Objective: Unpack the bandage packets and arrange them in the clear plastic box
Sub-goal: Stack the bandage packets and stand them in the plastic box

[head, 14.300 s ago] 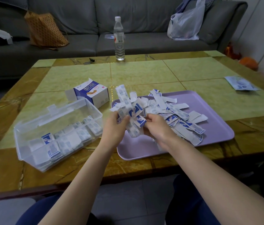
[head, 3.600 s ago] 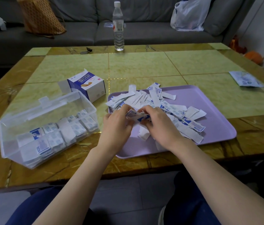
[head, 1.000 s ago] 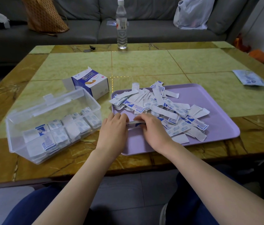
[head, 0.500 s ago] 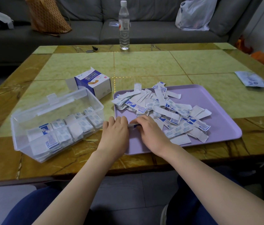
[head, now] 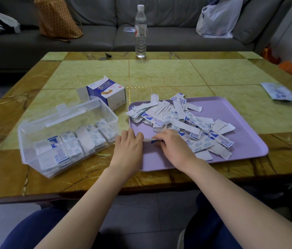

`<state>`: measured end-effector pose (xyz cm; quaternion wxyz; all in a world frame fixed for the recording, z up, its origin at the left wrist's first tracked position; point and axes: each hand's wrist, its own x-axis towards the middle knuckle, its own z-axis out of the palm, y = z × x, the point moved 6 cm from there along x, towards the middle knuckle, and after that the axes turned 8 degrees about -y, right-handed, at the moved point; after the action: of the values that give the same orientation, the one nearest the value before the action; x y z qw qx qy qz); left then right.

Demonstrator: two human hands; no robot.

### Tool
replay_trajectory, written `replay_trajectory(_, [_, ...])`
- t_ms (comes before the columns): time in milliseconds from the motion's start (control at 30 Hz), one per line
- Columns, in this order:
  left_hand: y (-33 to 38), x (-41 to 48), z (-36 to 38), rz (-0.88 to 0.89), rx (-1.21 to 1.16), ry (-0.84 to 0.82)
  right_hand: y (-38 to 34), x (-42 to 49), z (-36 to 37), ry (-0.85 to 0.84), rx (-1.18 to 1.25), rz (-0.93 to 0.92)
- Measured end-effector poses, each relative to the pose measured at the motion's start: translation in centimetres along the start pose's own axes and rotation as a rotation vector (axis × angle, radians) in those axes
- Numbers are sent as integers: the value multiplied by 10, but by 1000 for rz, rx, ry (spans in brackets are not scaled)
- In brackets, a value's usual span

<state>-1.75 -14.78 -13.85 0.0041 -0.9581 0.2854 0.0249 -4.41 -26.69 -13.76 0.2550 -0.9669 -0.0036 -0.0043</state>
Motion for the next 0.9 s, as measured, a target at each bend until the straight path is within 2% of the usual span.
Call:
replay_trajectory(133, [1, 1, 3, 9, -19, -22, -5, -2, -1, 0, 3, -53])
replay_trajectory(267, [1, -2, -5, 30, -127, 38, -9, -5, -12, 80, 149, -102])
replay_trajectory(367, [-8, -7, -24, 35, -432, 146, -4, -6, -22, 129, 337, -18])
replay_trajectory(433, [-15, -10, -29, 8, -722, 135, 2, -6, -24, 109, 567, 66])
replay_trajectory(533, [-22, -13, -30, -19, -982, 107, 4, -7, -26, 38, 893, 132])
replay_trajectory(667, [-31, -14, -30, -50, -1245, 87, -6, -9, -29, -11, 1018, 102])
replay_trajectory(767, [-34, -19, -35, -30, -1322, 89, -11, -11, -29, -7, 1040, 86])
replay_trajectory(900, [-40, -29, -46, -33, -1292, 181, -22, -13, -33, 30, 1035, 16])
